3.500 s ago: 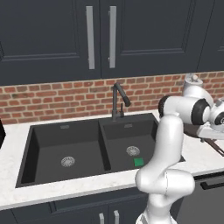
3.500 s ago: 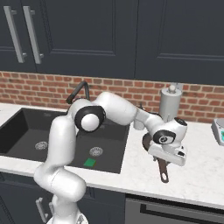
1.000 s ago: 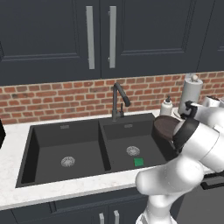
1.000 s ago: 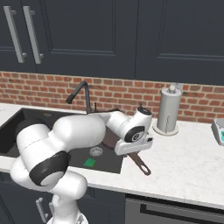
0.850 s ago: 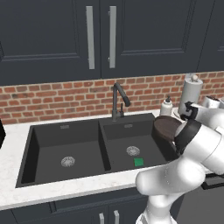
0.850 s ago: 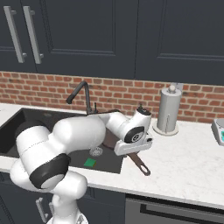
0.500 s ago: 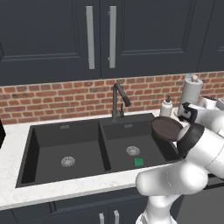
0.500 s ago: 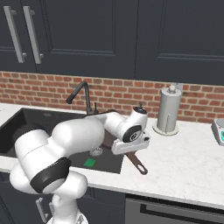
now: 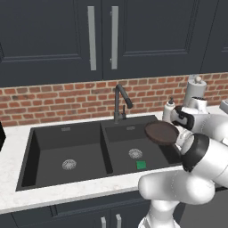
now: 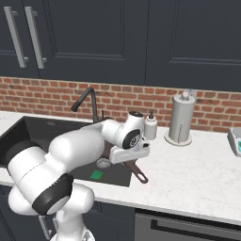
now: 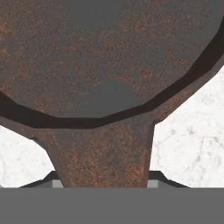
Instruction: Pick the pan and sponge and place them into the sink. Then turn on the water.
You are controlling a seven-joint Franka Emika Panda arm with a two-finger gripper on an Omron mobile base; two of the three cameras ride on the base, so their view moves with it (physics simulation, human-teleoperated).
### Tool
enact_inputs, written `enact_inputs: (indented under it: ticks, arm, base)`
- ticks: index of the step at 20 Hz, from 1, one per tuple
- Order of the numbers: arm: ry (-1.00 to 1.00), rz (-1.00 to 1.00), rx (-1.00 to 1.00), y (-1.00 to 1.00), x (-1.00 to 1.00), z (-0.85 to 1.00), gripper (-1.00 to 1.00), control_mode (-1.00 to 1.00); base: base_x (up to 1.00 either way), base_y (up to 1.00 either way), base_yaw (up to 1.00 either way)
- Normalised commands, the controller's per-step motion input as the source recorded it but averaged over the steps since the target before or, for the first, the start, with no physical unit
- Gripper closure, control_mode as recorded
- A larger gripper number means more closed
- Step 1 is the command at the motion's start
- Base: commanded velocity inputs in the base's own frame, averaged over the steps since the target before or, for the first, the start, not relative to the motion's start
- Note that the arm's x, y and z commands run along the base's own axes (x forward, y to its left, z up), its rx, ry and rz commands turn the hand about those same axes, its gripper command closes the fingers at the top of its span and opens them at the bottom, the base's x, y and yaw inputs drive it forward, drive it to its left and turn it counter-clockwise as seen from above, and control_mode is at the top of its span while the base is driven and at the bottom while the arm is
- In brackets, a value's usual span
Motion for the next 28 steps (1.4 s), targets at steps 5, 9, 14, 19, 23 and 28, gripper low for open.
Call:
enact_inputs:
  ticks: [5,9,14,19,23,28]
  arm:
    - [0.0,0.01,0.0,0.44,0.0,0.0,1.0,-1.0]
    - [0.0,0.02,0.0,0.42,0.0,0.0,1.0,-1.0]
    - [0.0,0.02,0.0,0.39,0.0,0.0,1.0,-1.0]
    - [0.0,0.01,0.0,0.37,0.06,-0.02,1.0,-1.0]
    - [0.0,0.0,0.0,0.09,0.02,0.0,1.0,-1.0]
    - [0.0,0.0,0.0,0.02,0.0,-0.01,1.0,-1.0]
  base:
    - [0.0,0.0,0.0]
    - [0.0,0.0,0.0]
    - [0.0,0.0,0.0]
    - [0.0,0.0,0.0]
    - [0.0,0.0,0.0]
    - [0.0,0.0,0.0]
